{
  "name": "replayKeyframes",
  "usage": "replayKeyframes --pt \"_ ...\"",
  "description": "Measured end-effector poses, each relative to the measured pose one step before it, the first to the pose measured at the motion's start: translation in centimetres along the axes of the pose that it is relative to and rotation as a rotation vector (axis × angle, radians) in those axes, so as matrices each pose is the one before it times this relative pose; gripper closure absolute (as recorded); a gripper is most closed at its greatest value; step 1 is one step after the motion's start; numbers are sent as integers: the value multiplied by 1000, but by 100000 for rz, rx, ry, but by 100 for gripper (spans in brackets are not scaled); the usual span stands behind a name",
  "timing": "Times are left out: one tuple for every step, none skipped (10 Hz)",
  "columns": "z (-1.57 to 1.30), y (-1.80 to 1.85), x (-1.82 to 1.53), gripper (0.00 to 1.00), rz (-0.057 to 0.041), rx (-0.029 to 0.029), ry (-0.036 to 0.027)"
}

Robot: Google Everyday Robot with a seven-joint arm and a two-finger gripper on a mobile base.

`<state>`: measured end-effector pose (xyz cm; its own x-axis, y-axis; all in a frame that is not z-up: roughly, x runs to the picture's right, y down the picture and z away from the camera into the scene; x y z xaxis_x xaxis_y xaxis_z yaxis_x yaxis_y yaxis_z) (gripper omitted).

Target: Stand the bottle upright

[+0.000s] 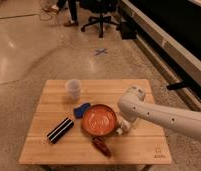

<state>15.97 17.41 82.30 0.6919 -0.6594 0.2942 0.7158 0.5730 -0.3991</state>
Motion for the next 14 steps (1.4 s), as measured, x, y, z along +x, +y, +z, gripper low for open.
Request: replayKeyframes --pt "455 124 321 29 -308 -382 1125" --pt "638 182 443 29 126 -696 1335" --pt "584 232 536 29 747 -821 1280" --pt "364 237 414 31 936 -588 736" --pt "295 336 276 38 958 -878 479" --pt "52 46 -34 47 510 -295 -54" --pt "-89 -172 -374 59 329 155 -787" --pt "-315 -153 -473 68 352 473 -1284" --pt "-289 40 -346 76 292 311 -1185" --pt "-609 -34 -443 88 -26 782 -1944" --pt "-576 -112 -248 96 47 740 -1951" --pt "-589 -54 23 100 259 541 -1801" --pt "-644 19 219 100 763 11 -2290" --pt "-736 -84 325 100 1387 -130 -3935"
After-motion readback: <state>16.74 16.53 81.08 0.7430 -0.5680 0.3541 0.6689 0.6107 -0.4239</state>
